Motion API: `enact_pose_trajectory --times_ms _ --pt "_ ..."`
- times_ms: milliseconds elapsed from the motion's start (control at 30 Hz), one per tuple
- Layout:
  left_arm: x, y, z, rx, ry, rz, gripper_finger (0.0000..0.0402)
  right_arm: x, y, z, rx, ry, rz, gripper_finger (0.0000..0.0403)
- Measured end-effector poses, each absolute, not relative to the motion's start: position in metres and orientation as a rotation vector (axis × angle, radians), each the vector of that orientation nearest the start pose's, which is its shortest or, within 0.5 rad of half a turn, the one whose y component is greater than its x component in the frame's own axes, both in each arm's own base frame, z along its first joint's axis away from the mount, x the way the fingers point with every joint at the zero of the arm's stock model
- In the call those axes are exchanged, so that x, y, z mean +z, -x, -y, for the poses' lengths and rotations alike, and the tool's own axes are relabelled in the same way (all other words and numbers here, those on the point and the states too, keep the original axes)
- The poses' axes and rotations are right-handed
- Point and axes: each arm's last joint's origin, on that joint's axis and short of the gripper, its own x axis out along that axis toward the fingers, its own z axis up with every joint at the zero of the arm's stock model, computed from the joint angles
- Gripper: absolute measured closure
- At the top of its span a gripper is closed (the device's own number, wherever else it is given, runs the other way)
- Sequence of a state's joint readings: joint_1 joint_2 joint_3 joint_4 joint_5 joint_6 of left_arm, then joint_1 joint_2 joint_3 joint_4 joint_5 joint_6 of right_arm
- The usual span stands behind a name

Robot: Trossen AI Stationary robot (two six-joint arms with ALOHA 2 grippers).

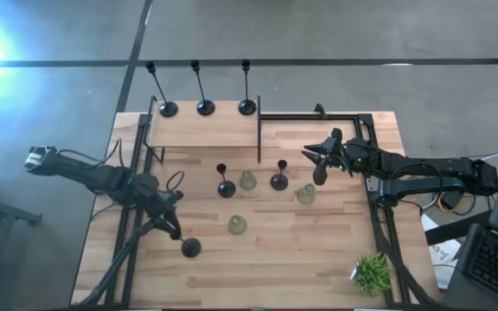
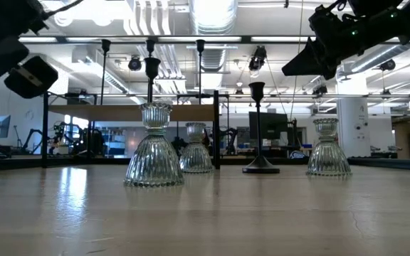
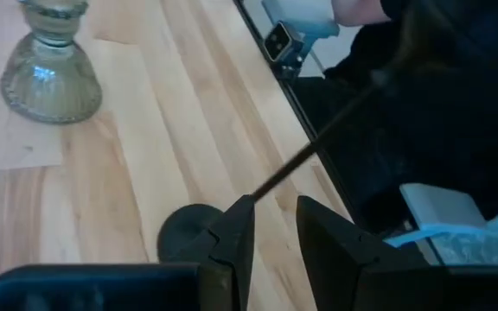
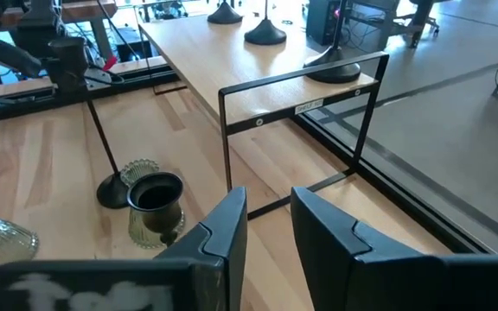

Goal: Pick & Place candle stick holders
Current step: Put the black candle holder on the shelf

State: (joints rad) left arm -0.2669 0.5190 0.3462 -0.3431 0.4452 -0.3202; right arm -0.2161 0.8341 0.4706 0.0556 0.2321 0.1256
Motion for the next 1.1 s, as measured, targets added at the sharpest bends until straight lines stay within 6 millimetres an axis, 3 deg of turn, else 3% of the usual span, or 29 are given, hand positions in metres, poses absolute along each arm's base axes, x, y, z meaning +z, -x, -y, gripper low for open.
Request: enact_pose_trajectory --times_ms 667,900,1100 --pt "0.217 -0.126 0.049 -0.686 0.236 -0.432 0.0300 0.240 -0.179 0.046 -0.465 -0.126 -0.270 0.0308" --pt "0.213 -0.132 0.054 -0.698 0.247 -0.468 0.0300 0.240 -0.179 0.046 -0.465 -0.126 -0.272 0.0303" --pt "0.216 -0.134 0.061 -0.806 0.257 -0.440 0.0300 0.239 -0.179 0.046 -0.465 -0.126 -0.273 0.0310"
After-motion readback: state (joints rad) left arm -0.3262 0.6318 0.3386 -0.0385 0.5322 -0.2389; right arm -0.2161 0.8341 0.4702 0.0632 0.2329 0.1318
